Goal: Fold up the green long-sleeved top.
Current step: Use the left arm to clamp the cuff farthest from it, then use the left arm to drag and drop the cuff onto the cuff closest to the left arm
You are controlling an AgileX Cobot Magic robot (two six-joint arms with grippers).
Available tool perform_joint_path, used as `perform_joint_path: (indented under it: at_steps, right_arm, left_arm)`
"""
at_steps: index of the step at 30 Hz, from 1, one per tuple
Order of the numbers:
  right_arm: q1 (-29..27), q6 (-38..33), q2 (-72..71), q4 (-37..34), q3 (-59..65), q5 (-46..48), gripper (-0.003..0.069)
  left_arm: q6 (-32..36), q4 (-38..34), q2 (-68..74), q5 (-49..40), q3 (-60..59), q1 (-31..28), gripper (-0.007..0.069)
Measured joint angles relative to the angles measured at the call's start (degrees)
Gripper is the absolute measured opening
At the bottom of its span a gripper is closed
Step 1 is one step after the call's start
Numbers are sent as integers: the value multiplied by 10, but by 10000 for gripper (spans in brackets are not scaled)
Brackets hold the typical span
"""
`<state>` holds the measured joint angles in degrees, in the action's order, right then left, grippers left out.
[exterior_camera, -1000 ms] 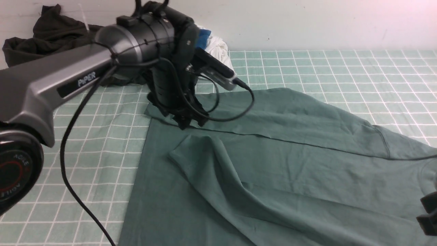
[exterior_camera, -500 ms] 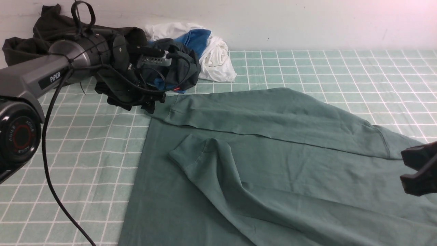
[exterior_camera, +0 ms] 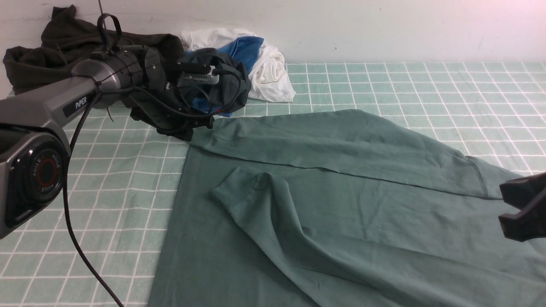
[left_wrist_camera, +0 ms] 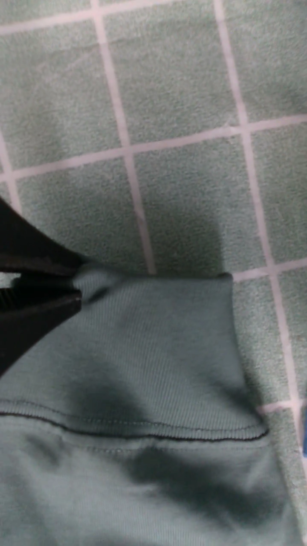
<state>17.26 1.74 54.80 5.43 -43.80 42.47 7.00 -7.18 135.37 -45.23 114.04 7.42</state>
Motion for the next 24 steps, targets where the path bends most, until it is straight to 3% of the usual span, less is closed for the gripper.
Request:
perform_joint_path:
  at_steps: [9,17,24]
  right_arm:
    - [0,0,0,0,0,13,-14]
    - [0,0,0,-1,0,25,-14]
    - [0,0,-2,-12,0,46,-14]
  left_arm:
    - [5,3,-41,-57,21,13,16]
    - [19,22,-197,-174,21,121,16]
    - [-63,23,-330,-208,-19,160,17]
